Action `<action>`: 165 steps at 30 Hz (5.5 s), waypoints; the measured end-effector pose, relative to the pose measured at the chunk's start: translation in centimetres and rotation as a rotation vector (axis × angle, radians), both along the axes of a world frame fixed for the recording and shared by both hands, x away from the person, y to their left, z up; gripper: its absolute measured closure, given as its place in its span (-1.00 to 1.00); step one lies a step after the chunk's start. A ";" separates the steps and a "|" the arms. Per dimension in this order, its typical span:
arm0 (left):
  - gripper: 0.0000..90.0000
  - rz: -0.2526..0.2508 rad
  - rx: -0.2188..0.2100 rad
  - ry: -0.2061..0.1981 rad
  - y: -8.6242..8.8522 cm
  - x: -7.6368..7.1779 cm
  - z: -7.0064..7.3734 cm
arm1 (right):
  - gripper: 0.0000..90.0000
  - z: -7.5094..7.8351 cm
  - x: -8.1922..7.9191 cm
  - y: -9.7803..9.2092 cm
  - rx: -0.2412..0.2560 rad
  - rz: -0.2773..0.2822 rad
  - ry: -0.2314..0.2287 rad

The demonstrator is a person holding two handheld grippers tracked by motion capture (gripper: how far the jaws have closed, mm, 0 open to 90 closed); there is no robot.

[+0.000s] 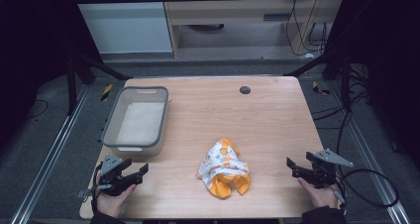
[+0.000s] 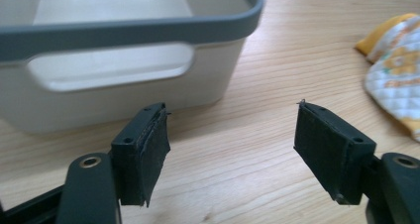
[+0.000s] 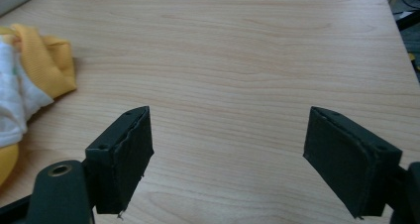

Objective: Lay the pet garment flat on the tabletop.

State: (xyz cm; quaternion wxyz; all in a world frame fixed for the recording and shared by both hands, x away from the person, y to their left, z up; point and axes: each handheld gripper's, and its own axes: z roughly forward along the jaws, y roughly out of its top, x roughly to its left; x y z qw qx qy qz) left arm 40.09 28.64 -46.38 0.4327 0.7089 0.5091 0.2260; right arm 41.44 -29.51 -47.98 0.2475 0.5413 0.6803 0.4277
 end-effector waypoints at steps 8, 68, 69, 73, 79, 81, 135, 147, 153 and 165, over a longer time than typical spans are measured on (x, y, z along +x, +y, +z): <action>-0.26 -0.047 -0.021 -0.020 -0.9 -0.3 0.8 | -0.43 1.0 -0.5 1.4 0.024 0.056 -0.036; -0.05 -0.298 0.024 -0.011 -13.9 6.3 2.7 | -0.04 4.3 5.8 11.2 0.016 0.340 -0.022; -0.05 -0.303 0.026 -0.006 -14.1 6.3 2.6 | -0.04 4.1 5.9 11.3 0.017 0.341 -0.022; -0.06 -0.315 0.025 0.002 -14.7 6.4 2.3 | -0.03 3.7 5.9 11.6 0.018 0.357 -0.009; -0.08 -0.344 0.029 0.036 -15.7 6.6 1.2 | -0.01 3.0 5.8 12.3 0.017 0.379 0.009; -0.10 -0.357 0.033 0.045 -16.1 6.5 0.9 | 0.00 2.4 5.7 12.7 0.014 0.395 0.031; 0.97 -0.371 0.130 0.134 -17.2 5.9 -1.8 | 0.90 0.4 5.7 14.5 0.012 0.500 0.123; 0.97 -0.363 0.060 0.025 -16.1 5.0 1.9 | 0.90 2.5 4.4 12.4 0.033 0.476 0.019; 0.97 -0.366 0.033 -0.018 -15.9 4.7 3.4 | 0.91 3.6 4.0 11.8 0.062 0.467 -0.031; 0.97 -0.347 -0.011 -0.125 -16.2 5.6 7.2 | 0.91 5.7 4.6 11.9 0.078 0.412 -0.136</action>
